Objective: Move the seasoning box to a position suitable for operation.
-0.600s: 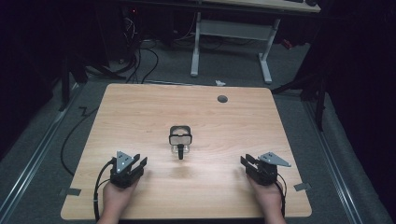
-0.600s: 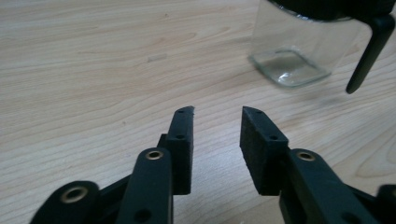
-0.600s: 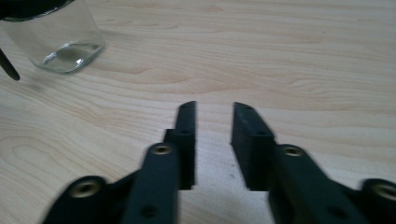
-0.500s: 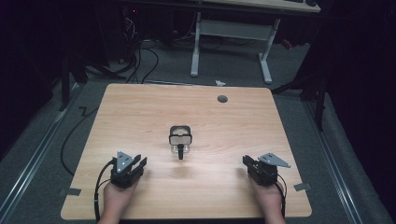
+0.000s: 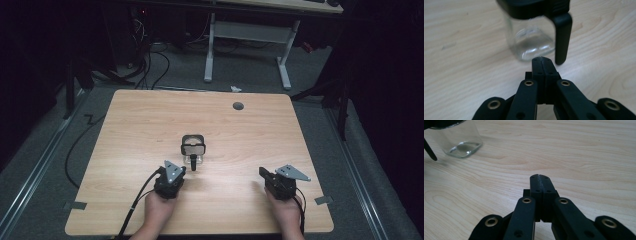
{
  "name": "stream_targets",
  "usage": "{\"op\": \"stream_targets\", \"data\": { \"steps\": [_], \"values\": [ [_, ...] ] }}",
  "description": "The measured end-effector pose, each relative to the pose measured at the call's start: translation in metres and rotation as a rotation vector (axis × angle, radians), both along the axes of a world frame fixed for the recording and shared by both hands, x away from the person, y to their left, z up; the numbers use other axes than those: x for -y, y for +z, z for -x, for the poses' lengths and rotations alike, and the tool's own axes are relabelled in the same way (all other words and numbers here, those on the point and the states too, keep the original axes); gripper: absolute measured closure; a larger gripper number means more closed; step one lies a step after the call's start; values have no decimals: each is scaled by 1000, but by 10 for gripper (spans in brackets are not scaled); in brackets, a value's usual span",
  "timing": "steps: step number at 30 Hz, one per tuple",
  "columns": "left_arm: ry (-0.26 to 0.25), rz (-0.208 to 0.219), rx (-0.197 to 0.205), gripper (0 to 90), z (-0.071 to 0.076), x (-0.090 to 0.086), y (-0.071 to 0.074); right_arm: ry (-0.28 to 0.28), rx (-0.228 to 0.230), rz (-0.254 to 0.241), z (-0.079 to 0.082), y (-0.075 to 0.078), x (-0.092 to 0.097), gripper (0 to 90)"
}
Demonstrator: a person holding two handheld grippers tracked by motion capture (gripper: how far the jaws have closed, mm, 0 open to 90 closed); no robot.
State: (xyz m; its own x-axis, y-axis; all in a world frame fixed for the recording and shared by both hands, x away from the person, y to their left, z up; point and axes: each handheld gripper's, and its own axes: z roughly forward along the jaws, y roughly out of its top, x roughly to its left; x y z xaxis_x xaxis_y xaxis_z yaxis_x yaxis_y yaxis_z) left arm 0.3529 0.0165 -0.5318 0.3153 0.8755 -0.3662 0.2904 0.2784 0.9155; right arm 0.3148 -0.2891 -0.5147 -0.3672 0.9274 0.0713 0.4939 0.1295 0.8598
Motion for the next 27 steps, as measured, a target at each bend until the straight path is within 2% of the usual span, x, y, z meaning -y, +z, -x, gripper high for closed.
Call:
{"op": "stream_targets", "data": {
  "steps": [3, 5, 8, 9, 11, 13, 15, 16, 17, 18, 19, 22, 23, 24, 25, 26, 27],
  "values": [
    [12, -17, 6, 900, -7, 10, -2, 1, 4, -9, 1, 1, 0, 900],
    [-2, -20, 12, 900, -7, 18, -2, 3, 9, -14, 3, 2, 1, 900],
    [-51, -26, 33, 900, -4, 39, -2, -2, 16, -19, 5, 3, 4, 900],
    [-51, -26, 33, 900, -4, 39, -2, -2, 16, -19, 5, 3, 4, 900],
    [-98, -29, 26, 900, -5, 59, -1, -5, 18, -25, 6, 3, 6, 900],
    [-141, -26, 37, 900, -6, 81, 0, -6, 19, -27, 6, 2, 8, 900],
    [-160, -14, 31, 900, -4, 89, 1, 5, 13, -41, 5, 2, 7, 900],
    [-166, -11, 30, 900, -1, 89, 2, 5, 13, -41, 5, 2, 7, 900],
    [-164, 3, 18, 900, 1, 78, 4, 26, 9, -27, 4, 1, 0, 900],
    [-164, 3, 18, 900, 1, 78, 4, 26, 9, -27, 4, 1, 0, 900],
    [-149, 20, 5, 900, 3, 61, 5, 62, -5, -12, 1, -1, -13, 900],
    [-109, 34, -7, 900, 4, 31, 3, 115, -18, 0, -5, -3, -35, 900],
    [-109, 34, -7, 900, 4, 31, 3, 115, -18, 0, -5, -3, -35, 900],
    [-80, 43, -15, 900, 4, 13, 2, 158, -21, 26, -12, -4, -58, 900],
    [-80, 43, -15, 900, 4, 13, 2, 158, -21, 26, -12, -4, -58, 900],
    [-55, 48, -22, 900, 2, -5, 1, 186, -23, 41, -18, -3, -79, 900],
    [-55, 48, -22, 900, 2, -5, 1, 186, -23, 41, -18, -3, -79, 900]
  ]
}}
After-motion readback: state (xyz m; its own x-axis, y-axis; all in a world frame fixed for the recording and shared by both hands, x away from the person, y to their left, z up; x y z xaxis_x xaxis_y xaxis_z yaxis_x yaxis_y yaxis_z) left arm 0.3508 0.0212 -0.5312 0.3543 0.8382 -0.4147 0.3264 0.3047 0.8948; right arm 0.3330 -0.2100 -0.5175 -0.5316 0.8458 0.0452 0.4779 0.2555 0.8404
